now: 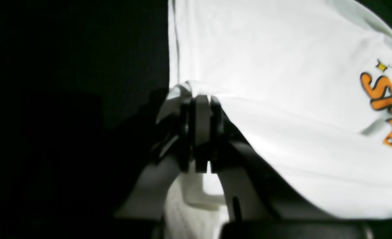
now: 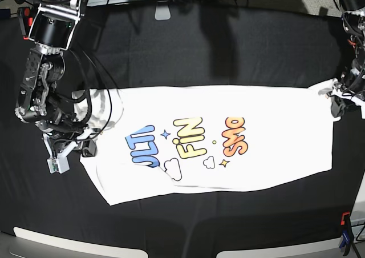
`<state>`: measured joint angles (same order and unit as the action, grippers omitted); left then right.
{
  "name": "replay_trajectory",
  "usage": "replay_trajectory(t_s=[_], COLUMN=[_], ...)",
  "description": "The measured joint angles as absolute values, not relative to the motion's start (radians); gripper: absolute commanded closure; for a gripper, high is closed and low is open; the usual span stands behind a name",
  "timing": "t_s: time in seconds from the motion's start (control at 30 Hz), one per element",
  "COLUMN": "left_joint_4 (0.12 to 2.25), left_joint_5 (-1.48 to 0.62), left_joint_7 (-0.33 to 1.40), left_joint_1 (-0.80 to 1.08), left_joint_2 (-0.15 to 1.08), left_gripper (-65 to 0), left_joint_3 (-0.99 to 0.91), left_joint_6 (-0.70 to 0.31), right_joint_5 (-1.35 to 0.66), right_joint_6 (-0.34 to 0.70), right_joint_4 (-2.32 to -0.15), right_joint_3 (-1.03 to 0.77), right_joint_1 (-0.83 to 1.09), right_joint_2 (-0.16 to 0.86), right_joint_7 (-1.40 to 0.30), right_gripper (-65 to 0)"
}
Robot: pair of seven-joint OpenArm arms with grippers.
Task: Layout the t-shirt on the table in an organized manner, then fold the t-shirt properly
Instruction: 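Grasp the shirt edge with both grippers at opposite corners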
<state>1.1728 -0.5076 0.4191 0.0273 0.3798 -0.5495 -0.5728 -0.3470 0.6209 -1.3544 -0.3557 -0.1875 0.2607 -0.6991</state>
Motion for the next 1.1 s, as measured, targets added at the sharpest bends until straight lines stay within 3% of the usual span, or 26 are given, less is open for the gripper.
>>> replay_trajectory(t_s=[0.17, 0.27, 0.33, 0.57, 0.83, 1.1], left_joint_4=[1.173, 1.173, 1.173, 1.179, 1.390, 1.639], left_joint_5=[-0.480, -0.474, -0.474, -0.553, -0.551, 0.005], left_joint_7=[0.470, 0.490, 0.497, 0.509, 0.495, 0.196], left_joint_1=[0.027, 0.030, 0.030, 0.045, 0.209, 0.318], left_joint_2=[0.380, 0.380, 0.385, 0.512, 0.551, 0.566], left_gripper=[0.0, -19.6, -25.4, -25.4, -22.5, -21.6], left_joint_3=[-0.550, -0.550, -0.550, -0.550, -0.535, -0.288], left_joint_6=[-0.573, -0.572, -0.572, -0.691, -0.692, -0.707], right_joint_5=[-0.347, -0.347, -0.347, -0.404, -0.530, -0.545], right_joint_6=[0.621, 0.621, 0.621, 0.673, 0.690, 0.694], right_joint_4=[-1.354, -1.355, -1.354, -1.401, -1.634, -1.893], right_joint_3=[-0.356, -0.356, -0.356, -0.406, -0.460, -0.459], right_joint_1=[-0.187, -0.188, -0.188, -0.197, -0.086, 0.105], right_joint_2=[0.261, 0.262, 0.264, 0.288, 0.297, 0.299], right_joint_7=[-0.699, -0.723, -0.735, -0.835, -0.886, -0.908], right_gripper=[0.0, -17.8, -25.7, -25.8, -25.8, -25.8])
